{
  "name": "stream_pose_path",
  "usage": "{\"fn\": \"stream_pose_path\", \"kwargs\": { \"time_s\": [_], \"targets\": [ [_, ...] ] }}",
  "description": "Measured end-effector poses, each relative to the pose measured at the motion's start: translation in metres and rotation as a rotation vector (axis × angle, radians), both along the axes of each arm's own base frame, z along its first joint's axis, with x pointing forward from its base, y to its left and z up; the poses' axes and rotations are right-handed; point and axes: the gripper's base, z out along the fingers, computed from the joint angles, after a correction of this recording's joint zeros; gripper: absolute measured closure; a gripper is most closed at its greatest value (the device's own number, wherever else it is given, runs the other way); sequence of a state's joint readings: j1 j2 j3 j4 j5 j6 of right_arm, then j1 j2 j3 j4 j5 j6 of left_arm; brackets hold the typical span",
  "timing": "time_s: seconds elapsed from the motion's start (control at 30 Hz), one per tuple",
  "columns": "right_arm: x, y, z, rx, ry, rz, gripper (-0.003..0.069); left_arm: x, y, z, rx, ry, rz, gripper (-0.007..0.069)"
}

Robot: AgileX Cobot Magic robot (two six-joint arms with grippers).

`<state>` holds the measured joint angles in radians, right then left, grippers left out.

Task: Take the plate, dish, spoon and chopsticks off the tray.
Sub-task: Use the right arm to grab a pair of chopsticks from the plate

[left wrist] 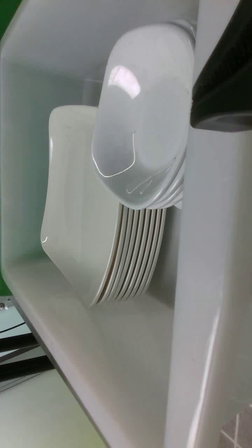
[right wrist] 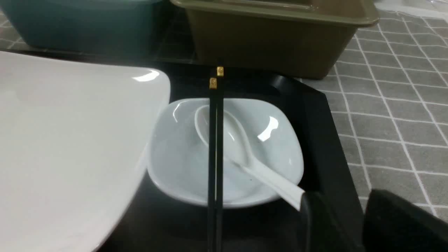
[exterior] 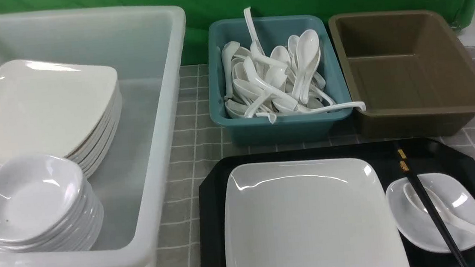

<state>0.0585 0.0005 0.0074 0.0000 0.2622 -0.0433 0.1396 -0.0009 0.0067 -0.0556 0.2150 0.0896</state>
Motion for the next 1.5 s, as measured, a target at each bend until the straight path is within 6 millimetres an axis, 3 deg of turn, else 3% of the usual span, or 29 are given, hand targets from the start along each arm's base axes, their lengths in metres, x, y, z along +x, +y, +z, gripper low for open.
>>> {"fn": "stream_pose_path", "kwargs": {
  "time_s": [0.83, 0.93, 1.0, 1.07, 1.3, 1.4, 1.5],
  "targets": [
    [0.0, 0.0, 0.0, 0.0, 0.0, 0.0, 0.0419, 0.0, 0.0, 0.0, 0.0, -0.003, 0.001, 0.0603],
    [0.0, 0.0, 0.0, 0.0, 0.0, 0.0, 0.0419, 0.001, -0.001, 0.004, -0.14, -0.061, 0.003, 0.0603],
    [0.0, 0.0, 0.0, 0.0, 0.0, 0.0, 0.0419, 0.001, -0.001, 0.013, -0.414, -0.192, 0.014, 0.0603],
    [0.0, 0.0, 0.0, 0.0, 0.0, 0.0, 0.0419, 0.0, 0.001, 0.019, -0.568, -0.279, 0.026, 0.0603],
    [0.0, 0.0, 0.0, 0.0, 0.0, 0.0, 0.0419, -0.004, 0.007, 0.04, -0.727, -0.477, 0.035, 0.0603],
    [0.0, 0.0, 0.0, 0.0, 0.0, 0.0, 0.0419, -0.01, -0.003, 0.077, -0.61, -0.363, -0.031, 0.0603],
    [0.0, 0.0, 0.0, 0.0, 0.0, 0.0, 0.0419, -0.009, -0.009, 0.098, -0.451, -0.212, -0.066, 0.0603]
  ]
}}
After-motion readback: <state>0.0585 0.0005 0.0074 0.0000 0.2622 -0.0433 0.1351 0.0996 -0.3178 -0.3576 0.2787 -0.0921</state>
